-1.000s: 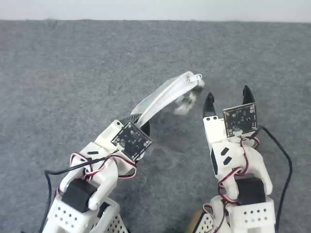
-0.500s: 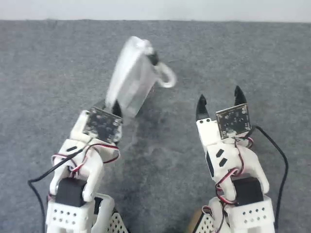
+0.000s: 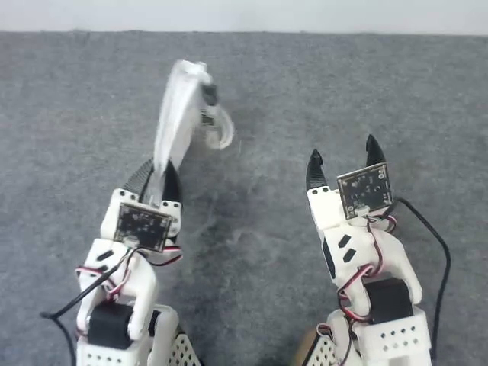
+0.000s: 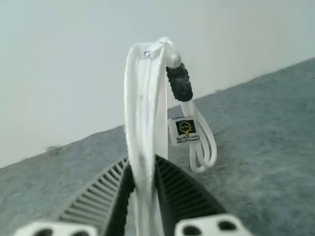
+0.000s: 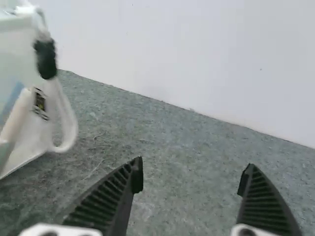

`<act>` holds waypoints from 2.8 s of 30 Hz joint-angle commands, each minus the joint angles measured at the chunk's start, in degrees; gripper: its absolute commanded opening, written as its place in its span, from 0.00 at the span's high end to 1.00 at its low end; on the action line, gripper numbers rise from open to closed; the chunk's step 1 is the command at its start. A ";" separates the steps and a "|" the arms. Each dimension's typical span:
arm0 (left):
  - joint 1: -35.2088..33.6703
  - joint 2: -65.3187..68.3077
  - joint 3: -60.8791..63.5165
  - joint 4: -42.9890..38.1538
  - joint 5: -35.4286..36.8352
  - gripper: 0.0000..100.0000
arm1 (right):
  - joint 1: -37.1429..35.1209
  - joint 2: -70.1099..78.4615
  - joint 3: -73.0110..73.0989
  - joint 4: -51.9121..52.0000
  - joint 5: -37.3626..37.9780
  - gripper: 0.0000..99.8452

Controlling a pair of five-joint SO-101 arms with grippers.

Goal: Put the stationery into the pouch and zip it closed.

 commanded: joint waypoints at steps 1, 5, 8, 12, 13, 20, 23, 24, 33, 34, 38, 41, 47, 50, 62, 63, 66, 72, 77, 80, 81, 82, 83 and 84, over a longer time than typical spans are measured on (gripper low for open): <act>3.34 3.78 -1.10 -1.23 -0.62 0.98 | -0.31 -1.01 -0.53 -0.40 0.70 0.70; 6.07 4.13 -0.66 -0.26 1.23 0.83 | -0.04 -1.01 -0.44 -0.31 0.70 0.70; 7.47 4.04 -2.42 3.08 9.49 0.75 | 0.04 -1.01 -0.44 -0.22 0.70 0.70; 7.56 4.04 -8.57 9.76 16.97 0.72 | 0.04 -1.01 -0.44 0.04 0.70 0.70; 7.65 4.04 -9.89 11.16 18.37 0.72 | 0.04 -1.01 -0.44 0.13 0.79 0.70; 7.38 4.04 -12.44 12.40 24.18 0.72 | 0.04 -1.01 -0.44 0.13 0.79 0.70; 7.38 4.04 -13.58 13.63 24.18 0.72 | 0.04 -1.01 -0.44 0.13 0.79 0.70; 7.30 4.04 -14.11 14.07 24.18 0.72 | 0.04 -0.92 -0.44 0.13 0.79 0.70; 0.09 4.04 -11.03 7.30 24.18 0.74 | 0.13 -0.92 -0.35 0.22 0.35 0.75; -0.35 4.04 -10.15 6.07 24.18 0.75 | 0.13 -0.92 -0.26 -0.13 0.35 0.79; -0.70 4.04 -8.57 2.55 24.09 0.86 | 0.13 -1.01 0.53 -2.42 0.53 0.92; -0.70 4.04 -8.66 2.20 23.74 0.95 | 0.22 -1.01 2.02 -4.79 0.79 0.95; -0.70 4.04 -7.96 0.62 22.51 0.99 | 2.77 -7.25 3.87 -5.05 0.26 0.96; -0.79 4.04 -5.76 -2.46 22.51 0.99 | 3.30 -14.64 6.42 -5.05 0.26 0.99; -0.79 4.04 1.10 -6.24 12.66 0.99 | 4.00 -22.46 9.93 -5.05 0.79 0.99; -0.79 4.04 1.54 -6.24 12.75 0.99 | 4.97 -22.46 9.93 -5.05 0.79 0.99; -1.49 4.04 2.07 -6.24 12.66 0.99 | 7.78 -22.46 11.16 -4.88 0.79 0.99; -10.29 4.04 5.49 -5.98 12.75 0.99 | 9.19 -22.46 17.58 -5.23 0.53 0.99; -13.71 4.04 10.15 -6.07 12.75 0.99 | 11.38 -22.46 21.36 -5.05 0.44 0.99; -13.36 4.04 13.23 -5.98 12.75 0.99 | 16.22 -22.46 23.30 -5.05 0.35 0.99; -13.19 4.04 14.55 -6.15 12.75 0.99 | 17.80 -22.46 24.09 -5.05 0.35 0.99; -12.66 4.04 15.96 -6.24 12.75 0.99 | 19.30 -22.46 24.97 -4.97 0.35 0.99; -11.43 4.04 17.27 -6.24 12.75 0.99 | 20.62 -22.46 26.11 -4.97 0.35 0.99; -10.02 4.04 18.42 -6.24 12.75 0.99 | 21.85 -22.46 27.34 -4.97 0.35 0.99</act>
